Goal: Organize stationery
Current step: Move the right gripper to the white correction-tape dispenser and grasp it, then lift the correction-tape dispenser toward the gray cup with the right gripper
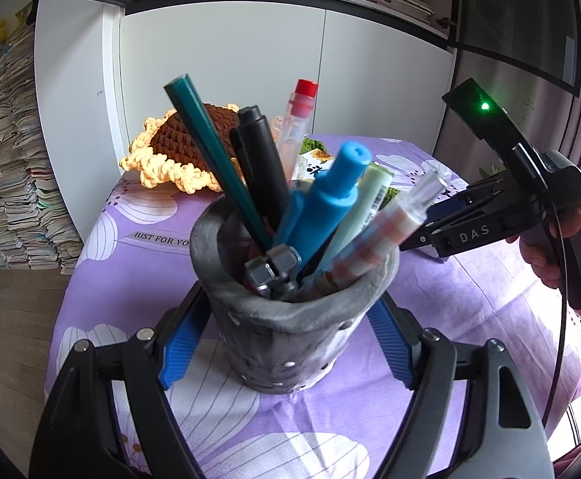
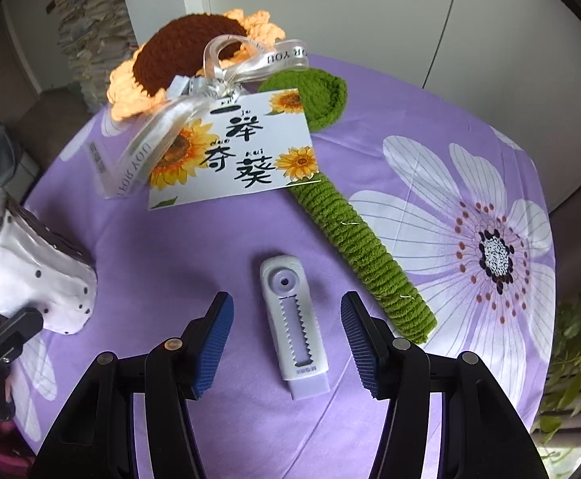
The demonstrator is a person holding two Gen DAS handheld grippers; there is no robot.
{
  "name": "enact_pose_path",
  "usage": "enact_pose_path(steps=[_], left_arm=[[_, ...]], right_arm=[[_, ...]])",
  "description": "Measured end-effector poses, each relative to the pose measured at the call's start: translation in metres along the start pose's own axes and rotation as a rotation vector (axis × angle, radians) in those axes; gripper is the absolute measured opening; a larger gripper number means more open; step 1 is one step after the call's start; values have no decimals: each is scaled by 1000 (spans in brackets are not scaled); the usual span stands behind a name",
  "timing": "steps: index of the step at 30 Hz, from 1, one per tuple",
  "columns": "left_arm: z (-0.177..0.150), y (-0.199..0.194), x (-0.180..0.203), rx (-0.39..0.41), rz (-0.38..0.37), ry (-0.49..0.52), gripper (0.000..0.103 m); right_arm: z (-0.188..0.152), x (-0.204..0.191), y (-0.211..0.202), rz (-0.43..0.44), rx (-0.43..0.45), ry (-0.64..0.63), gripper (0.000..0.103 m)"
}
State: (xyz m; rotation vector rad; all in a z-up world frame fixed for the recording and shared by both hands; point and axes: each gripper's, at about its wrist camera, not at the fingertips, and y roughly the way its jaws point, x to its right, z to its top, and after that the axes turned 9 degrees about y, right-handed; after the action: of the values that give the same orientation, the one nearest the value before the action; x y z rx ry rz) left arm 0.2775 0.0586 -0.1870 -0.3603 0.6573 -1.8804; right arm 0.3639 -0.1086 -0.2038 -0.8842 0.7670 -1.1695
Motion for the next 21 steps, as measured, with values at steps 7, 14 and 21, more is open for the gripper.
enact_pose_path(steps=[7, 14, 21], left_arm=[[0, -1, 0, 7, 0, 5, 78], [0, -1, -2, 13, 0, 9, 78], [0, -1, -2, 13, -1, 10, 78]], right_arm=[[8, -8, 8, -23, -35, -20, 57], [12, -6, 16, -30, -62, -2, 56], [13, -3, 12, -24, -62, 23, 27]])
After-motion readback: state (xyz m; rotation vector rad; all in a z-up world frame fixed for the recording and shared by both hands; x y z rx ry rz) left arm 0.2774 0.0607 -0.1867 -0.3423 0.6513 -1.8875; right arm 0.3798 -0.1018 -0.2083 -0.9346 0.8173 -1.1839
